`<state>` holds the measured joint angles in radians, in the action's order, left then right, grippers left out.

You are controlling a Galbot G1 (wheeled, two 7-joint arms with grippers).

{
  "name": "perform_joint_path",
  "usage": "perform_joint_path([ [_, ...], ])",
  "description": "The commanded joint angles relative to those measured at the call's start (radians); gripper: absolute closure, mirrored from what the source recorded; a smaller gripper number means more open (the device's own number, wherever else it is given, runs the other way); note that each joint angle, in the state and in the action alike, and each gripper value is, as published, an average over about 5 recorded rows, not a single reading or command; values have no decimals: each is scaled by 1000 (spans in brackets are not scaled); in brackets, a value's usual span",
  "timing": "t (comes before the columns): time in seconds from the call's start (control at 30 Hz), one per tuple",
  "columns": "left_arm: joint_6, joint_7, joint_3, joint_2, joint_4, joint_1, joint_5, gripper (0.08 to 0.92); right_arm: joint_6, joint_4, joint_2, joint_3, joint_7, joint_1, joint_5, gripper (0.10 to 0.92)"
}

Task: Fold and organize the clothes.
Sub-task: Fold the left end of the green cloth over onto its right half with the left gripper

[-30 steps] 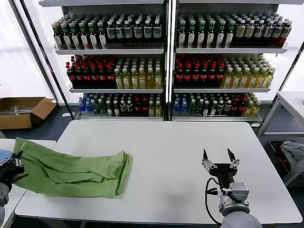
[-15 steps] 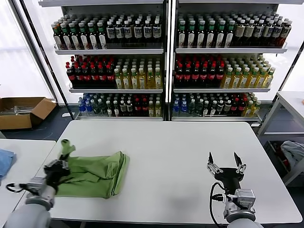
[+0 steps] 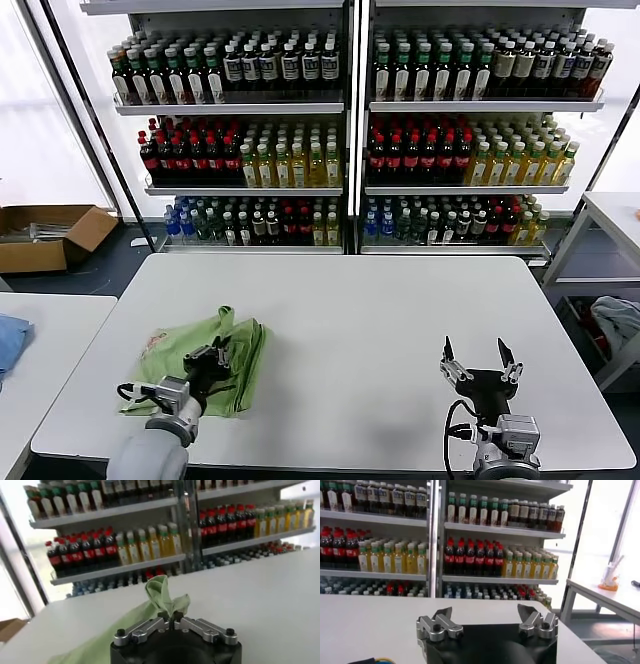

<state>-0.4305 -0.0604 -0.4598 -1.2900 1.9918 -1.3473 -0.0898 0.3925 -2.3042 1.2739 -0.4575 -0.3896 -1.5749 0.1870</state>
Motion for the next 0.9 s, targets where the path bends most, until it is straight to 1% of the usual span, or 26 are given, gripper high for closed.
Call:
perform_joint_path([
  [0.03,3,-36,94,-55,-102,34,71,902,-2,15,5,8,1,0,-4,203],
  [0.23,12,-33,105,-92,-125,45,40,892,-2,25,2,18,5,13,-1,203],
  [0.3,16,-29,108,-105,-135,43,27,859,-2,26,-1,20,5,17,2,203],
  [0.43,18,-12,125,-125,-114,15,-52,748,-3,31,-6,29,4,27,6,203],
  [0.53,11,7,148,-134,-45,-17,-165,661,-4,40,-6,38,1,35,5,203],
  [0.63,0,33,155,-146,67,-38,-313,575,-5,52,-6,45,0,43,6,203],
  [0.7,-3,52,137,-152,154,-40,-407,514,-6,59,-6,50,1,49,7,203],
  [0.8,-2,82,64,-141,267,-23,-502,427,-5,69,-9,58,4,64,12,203],
  [0.9,10,94,-55,-93,296,0,-455,341,-1,77,-13,66,7,85,19,203],
])
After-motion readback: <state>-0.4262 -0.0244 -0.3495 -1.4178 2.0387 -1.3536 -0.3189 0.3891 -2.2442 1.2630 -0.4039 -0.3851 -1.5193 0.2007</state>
